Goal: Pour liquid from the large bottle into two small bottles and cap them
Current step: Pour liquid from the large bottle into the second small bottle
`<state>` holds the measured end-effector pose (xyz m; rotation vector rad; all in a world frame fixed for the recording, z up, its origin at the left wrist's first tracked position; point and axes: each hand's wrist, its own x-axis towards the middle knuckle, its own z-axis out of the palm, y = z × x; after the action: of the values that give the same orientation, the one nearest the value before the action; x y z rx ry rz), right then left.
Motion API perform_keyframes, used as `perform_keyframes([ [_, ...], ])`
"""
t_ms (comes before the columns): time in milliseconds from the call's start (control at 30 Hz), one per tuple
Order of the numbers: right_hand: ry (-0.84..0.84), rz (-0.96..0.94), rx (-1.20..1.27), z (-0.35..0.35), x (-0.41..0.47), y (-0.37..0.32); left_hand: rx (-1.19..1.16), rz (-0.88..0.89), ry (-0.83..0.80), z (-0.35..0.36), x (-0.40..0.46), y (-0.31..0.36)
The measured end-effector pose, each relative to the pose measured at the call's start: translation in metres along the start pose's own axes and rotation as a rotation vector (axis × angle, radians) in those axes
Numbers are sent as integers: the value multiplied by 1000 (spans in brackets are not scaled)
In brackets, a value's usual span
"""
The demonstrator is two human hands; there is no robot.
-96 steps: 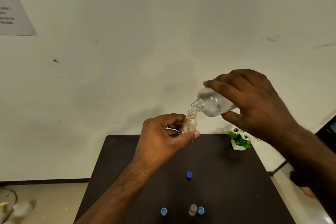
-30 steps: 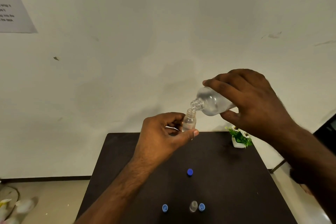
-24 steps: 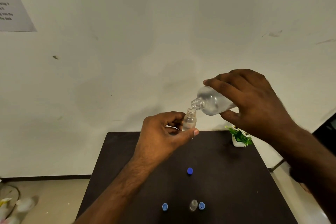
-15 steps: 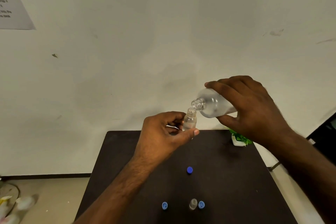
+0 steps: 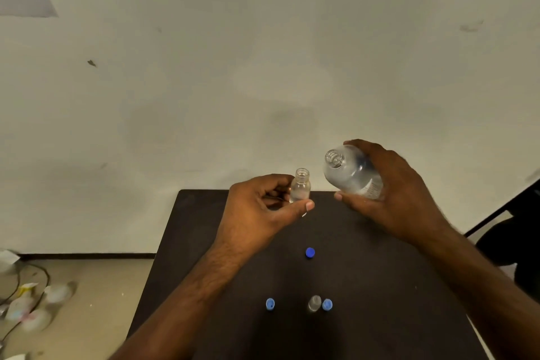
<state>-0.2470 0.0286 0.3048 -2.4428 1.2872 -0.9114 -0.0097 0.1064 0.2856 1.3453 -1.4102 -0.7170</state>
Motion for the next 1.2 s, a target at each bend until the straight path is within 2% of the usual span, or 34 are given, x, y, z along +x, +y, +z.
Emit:
perform_keyframes([
  [133, -36, 80, 198, 26, -16, 7, 35, -80, -50, -4, -18, -38],
  [433, -107, 314, 459, 89, -44, 24, 87, -352, -146, -3, -77, -154],
  [633, -130, 426, 471, 120, -54, 36, 153, -504, -183, 4, -101, -217],
  [900, -169, 473, 476, 148, -64, 41, 167, -636, -251, 16, -117, -280],
  [1200, -184, 506, 491, 177, -71, 44, 217, -663, -304, 25, -124, -305],
])
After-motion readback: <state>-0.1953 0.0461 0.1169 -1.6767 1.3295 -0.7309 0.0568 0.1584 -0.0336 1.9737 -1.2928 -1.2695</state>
